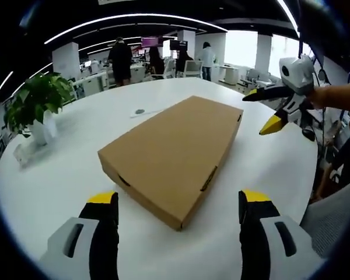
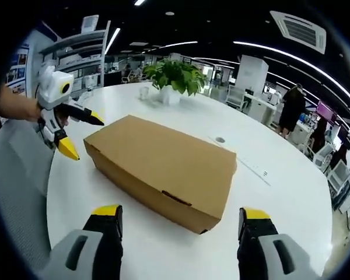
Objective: Operate the shoe box by opening the lid, removing the specified soft item, and placing it in the target area until the item is outside and the box remains undamaged.
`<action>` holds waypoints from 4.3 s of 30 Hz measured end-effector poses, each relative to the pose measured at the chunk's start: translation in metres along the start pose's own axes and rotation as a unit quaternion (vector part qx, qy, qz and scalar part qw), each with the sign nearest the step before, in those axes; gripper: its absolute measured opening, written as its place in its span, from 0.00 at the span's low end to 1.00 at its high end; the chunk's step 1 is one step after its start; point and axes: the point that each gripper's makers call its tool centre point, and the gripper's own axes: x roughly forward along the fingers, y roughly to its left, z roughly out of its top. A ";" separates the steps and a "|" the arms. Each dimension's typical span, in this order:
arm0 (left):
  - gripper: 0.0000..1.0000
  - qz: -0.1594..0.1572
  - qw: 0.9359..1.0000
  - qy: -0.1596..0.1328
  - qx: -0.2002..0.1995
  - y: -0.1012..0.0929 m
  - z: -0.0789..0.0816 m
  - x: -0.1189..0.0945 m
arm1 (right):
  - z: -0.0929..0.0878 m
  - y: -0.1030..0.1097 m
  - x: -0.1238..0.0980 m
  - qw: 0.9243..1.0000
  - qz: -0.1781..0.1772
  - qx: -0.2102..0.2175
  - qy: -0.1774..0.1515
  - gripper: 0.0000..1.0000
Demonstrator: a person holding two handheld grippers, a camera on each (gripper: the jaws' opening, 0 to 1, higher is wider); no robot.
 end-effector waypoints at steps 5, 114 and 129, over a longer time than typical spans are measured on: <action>0.87 0.014 1.000 -0.005 -0.013 0.003 0.001 0.004 | 0.003 -0.006 0.008 1.000 0.002 -0.002 0.003 0.79; 0.66 -0.059 0.997 0.052 0.015 0.083 -0.032 -0.030 | 0.022 0.093 0.050 0.988 -0.049 0.147 0.005 0.57; 0.66 -0.075 0.995 0.058 0.026 0.101 -0.042 -0.043 | 0.028 0.118 0.053 0.989 -0.046 0.138 0.014 0.52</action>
